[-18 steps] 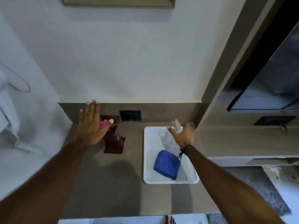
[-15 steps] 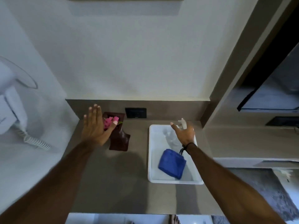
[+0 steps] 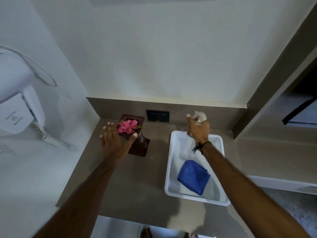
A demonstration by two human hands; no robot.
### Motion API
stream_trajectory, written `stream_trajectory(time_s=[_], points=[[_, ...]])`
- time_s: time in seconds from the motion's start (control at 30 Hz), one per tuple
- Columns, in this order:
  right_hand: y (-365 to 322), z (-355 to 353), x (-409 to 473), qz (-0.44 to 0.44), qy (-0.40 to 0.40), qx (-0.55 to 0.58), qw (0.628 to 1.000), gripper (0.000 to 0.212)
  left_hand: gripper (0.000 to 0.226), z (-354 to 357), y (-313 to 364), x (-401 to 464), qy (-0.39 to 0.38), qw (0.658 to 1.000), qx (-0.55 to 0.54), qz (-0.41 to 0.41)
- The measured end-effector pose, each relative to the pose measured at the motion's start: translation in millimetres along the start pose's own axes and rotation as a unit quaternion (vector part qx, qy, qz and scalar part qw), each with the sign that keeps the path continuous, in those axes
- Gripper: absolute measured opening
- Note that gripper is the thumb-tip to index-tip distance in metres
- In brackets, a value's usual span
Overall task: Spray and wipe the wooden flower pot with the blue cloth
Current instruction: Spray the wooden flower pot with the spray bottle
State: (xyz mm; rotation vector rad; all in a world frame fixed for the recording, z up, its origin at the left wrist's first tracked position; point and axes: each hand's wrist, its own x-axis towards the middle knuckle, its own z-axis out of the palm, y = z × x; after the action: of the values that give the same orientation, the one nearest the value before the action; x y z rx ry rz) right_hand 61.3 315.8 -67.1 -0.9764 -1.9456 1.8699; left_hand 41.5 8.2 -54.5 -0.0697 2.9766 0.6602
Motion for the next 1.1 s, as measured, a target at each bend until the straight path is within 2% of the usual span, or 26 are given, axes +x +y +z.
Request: stream_trajectory(time_s=[0.13, 0.27, 0.37, 0.63, 0.77, 0.87, 1.0, 1.1], points=[[7.1, 48.2, -33.7, 0.034, -0.102, 0.004, 0.994, 0.024, 0.124, 1.4, -0.8, -1.1, 0.005, 1.000, -0.008, -0.004], [38.1, 90.0, -70.5, 0.121, -0.158, -0.023, 0.980, 0.030, 0.128, 1.6, 0.6, 1.6, 0.000, 1.000, -0.002, -0.008], [48.3, 108.1, -85.4, 0.134, -0.178, -0.068, 0.973, 0.036, 0.127, 0.3, 1.6, 0.9, -0.010, 1.000, 0.004, -0.010], [47.8, 111.5, -92.9, 0.125, -0.152, -0.065, 0.978, 0.039, 0.126, -5.9, 7.0, -2.5, -0.029, 0.999, 0.005, -0.018], [32.4, 77.5, -71.7, 0.103, -0.073, -0.006, 0.992, 0.037, 0.127, -6.8, 4.1, 1.1, -0.034, 0.999, 0.008, -0.017], [21.9, 30.8, -43.4, 0.054, -0.006, 0.062, 0.997, 0.030, 0.127, -4.6, 1.4, 2.0, -0.039, 0.999, 0.008, -0.013], [30.5, -18.4, -17.8, 0.013, 0.026, -0.018, 0.999, 0.024, 0.127, -3.8, -0.9, 2.3, -0.036, 0.999, 0.011, -0.010], [44.5, -35.0, -8.6, 0.003, 0.050, -0.029, 0.998, 0.024, 0.128, -3.8, -0.1, 2.9, -0.036, 0.999, 0.008, -0.015]])
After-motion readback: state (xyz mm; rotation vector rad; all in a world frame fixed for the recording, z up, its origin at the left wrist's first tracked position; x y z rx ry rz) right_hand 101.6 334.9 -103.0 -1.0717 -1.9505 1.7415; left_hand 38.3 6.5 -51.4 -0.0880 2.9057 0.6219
